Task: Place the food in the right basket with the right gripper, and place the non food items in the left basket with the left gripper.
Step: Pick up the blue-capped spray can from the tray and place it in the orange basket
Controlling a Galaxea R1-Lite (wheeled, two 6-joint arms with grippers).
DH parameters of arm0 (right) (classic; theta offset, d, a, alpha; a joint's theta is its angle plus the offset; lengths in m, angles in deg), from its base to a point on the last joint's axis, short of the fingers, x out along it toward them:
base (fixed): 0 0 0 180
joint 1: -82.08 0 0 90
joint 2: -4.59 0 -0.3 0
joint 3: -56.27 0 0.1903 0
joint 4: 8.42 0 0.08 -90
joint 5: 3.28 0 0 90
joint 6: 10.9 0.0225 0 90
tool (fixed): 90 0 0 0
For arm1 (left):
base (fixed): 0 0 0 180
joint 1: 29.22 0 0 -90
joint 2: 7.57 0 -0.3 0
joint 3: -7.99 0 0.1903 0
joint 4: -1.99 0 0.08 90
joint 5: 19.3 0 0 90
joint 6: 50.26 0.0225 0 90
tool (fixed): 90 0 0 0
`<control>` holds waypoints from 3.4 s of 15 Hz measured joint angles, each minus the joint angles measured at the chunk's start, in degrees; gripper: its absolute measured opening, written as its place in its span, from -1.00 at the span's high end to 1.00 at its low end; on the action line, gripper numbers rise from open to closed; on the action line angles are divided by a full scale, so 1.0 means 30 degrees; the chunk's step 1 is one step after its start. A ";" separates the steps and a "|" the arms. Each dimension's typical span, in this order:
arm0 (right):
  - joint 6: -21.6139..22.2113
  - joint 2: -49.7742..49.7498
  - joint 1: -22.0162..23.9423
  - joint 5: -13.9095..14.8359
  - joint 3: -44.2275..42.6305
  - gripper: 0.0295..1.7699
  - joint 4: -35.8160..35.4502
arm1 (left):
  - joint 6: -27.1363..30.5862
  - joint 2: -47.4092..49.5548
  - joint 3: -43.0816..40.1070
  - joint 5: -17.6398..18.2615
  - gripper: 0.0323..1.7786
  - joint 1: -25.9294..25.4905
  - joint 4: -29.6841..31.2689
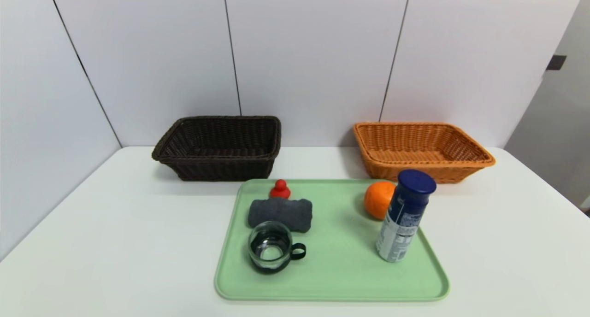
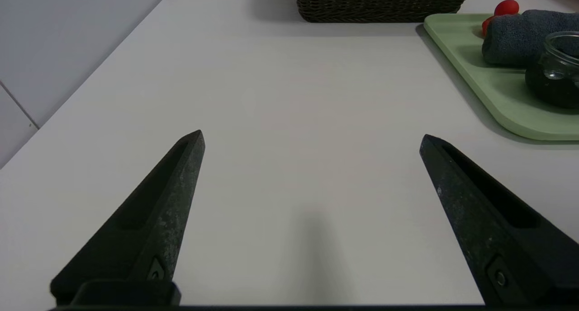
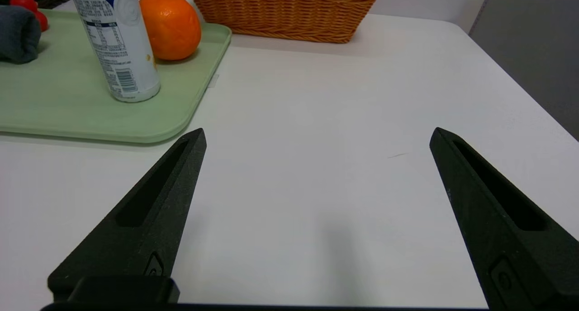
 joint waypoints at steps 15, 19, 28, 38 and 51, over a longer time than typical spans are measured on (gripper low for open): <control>-0.0061 0.0000 0.0008 -0.1447 -0.3791 -0.93 0.1727 | 0.0918 0.0000 0.3816 0.1028 -0.90 0.0000 -0.2247; -0.0118 0.1113 0.0016 -0.3072 -0.7424 -0.93 0.3868 | 0.1036 -0.1577 0.6388 0.1178 -0.90 -0.0008 -0.2304; -0.0236 0.9594 -0.0045 -0.4202 -1.1016 -0.93 -0.1906 | 0.0910 -1.0309 0.8777 0.1296 -0.90 0.0000 0.5380; -0.0016 1.8526 -0.0093 -0.4100 -1.1748 -0.93 -0.7960 | 0.0752 -1.8339 0.9907 0.1536 -0.90 0.0000 1.1288; -0.0626 2.3296 -0.1325 -0.4145 -0.7570 -0.93 -1.3751 | 0.0114 -2.2914 0.8777 0.1451 -0.90 0.0000 1.4755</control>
